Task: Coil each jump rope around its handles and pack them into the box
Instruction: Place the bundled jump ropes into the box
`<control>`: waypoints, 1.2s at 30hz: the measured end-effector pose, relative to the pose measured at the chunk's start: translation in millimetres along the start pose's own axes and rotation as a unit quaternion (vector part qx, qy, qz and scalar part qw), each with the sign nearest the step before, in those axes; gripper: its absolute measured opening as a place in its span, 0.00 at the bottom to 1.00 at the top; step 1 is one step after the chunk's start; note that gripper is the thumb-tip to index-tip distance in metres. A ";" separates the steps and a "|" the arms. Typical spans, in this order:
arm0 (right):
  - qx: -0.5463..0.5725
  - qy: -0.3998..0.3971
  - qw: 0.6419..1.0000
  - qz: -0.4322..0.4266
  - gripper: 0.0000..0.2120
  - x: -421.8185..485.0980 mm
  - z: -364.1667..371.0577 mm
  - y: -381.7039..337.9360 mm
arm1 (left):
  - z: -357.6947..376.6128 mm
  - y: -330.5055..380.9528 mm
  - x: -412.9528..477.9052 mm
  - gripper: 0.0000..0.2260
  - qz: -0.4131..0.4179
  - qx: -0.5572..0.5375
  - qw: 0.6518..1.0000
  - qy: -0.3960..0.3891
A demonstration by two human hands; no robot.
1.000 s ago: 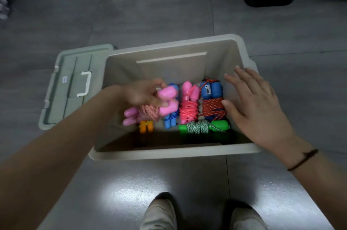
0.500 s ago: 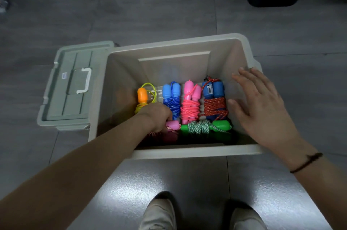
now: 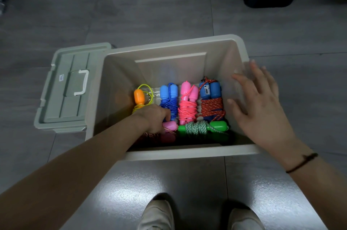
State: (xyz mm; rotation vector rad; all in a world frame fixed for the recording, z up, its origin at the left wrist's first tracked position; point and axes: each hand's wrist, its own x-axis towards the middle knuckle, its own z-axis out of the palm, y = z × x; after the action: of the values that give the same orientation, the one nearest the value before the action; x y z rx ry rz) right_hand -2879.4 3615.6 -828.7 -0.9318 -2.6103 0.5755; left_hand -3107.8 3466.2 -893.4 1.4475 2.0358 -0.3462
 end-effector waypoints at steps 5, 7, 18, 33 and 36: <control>0.084 -0.022 0.988 0.125 0.28 1.2 -7.0 -6.5 | -2.5 -1.2 -2.8 0.19 -0.004 -0.021 1.000 -0.014; 0.124 -0.036 0.981 0.147 0.28 1.6 -8.2 -5.0 | -5.3 -2.0 -4.7 0.18 -0.001 -0.028 0.999 -0.021; 0.111 -0.036 0.983 0.142 0.28 -0.1 -10.0 -4.5 | -28.5 -14.1 -21.2 0.10 0.011 -0.188 0.979 0.082; 0.076 -0.039 0.984 0.155 0.29 1.8 -4.9 -2.7 | -17.7 -32.6 -38.0 0.09 0.021 -0.229 0.971 0.066; 0.057 -0.042 0.987 0.142 0.29 0.7 -5.5 -6.7 | -18.4 -33.7 -40.7 0.09 0.037 -0.228 0.970 0.073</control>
State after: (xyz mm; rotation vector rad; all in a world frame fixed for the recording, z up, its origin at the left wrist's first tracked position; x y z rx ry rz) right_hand -2881.2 3612.8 -820.6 -1.2786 -2.5014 0.8421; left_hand -3136.1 3432.6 -858.5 1.2792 1.9967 0.2563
